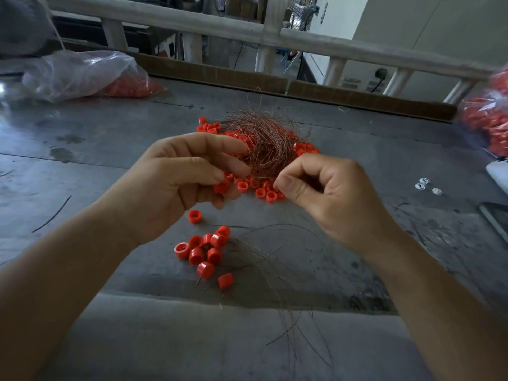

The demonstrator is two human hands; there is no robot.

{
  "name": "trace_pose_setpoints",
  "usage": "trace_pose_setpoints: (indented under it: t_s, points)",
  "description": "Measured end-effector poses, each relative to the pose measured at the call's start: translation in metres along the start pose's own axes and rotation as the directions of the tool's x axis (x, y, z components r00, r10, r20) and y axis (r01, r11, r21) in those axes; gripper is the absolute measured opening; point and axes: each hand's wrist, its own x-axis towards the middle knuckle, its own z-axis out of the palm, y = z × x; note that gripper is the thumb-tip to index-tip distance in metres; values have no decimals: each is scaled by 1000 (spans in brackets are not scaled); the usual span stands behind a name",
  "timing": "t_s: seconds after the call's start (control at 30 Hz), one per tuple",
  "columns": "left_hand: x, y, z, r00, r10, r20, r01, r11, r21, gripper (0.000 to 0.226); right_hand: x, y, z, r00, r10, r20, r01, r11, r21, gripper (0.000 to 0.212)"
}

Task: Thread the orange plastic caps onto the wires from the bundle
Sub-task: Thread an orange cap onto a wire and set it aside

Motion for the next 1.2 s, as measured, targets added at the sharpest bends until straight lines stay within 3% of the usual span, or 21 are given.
trace_pose_setpoints:
  t_s: [0.1, 0.17, 0.3, 0.47, 0.57, 0.7, 0.8, 0.97, 1.07, 1.2]
  points:
    - [0, 2, -3, 998, -24, -58, 36, 977, 211, 28, 1, 4, 1, 996, 52, 75, -44, 993, -114, 11]
    - [1, 2, -5, 995, -42, -95, 79, 900, 430, 18, 0, 5, 4, 987, 78, 142, -52, 982, -179, 10]
    - [2, -6, -8, 988, -39, -147, 129, 728, 673, 30, -3, 6, 10, 965, 125, 231, -71, 971, -226, 3]
    - [3, -10, -11, 989, -54, -134, 135, 681, 719, 27, -4, 6, 15, 931, 153, 331, -47, 950, -309, 6]
    - [6, -13, -16, 981, 9, -195, 139, 671, 728, 22, -3, 7, 14, 913, 183, 365, -62, 946, -319, 10]
    - [15, -27, -22, 942, 166, -291, 173, 503, 847, 14, -2, 9, 11, 926, 190, 327, -101, 957, -272, 23]
    - [22, -38, -24, 941, 200, -273, 176, 398, 900, 29, 0, 10, 7, 950, 186, 252, -126, 963, -237, 37]
    - [28, -44, -23, 958, 214, -193, 102, 373, 922, 39, 2, 12, 1, 978, 173, 119, -145, 966, -212, 14]
    - [30, -46, -19, 962, 222, -159, 79, 328, 941, 33, 2, 13, 1, 982, 175, 70, -156, 963, -218, 13]
    - [30, -45, -16, 974, 203, -95, 30, 303, 953, 44, 2, 13, 1, 979, 186, 79, -164, 960, -227, 14]
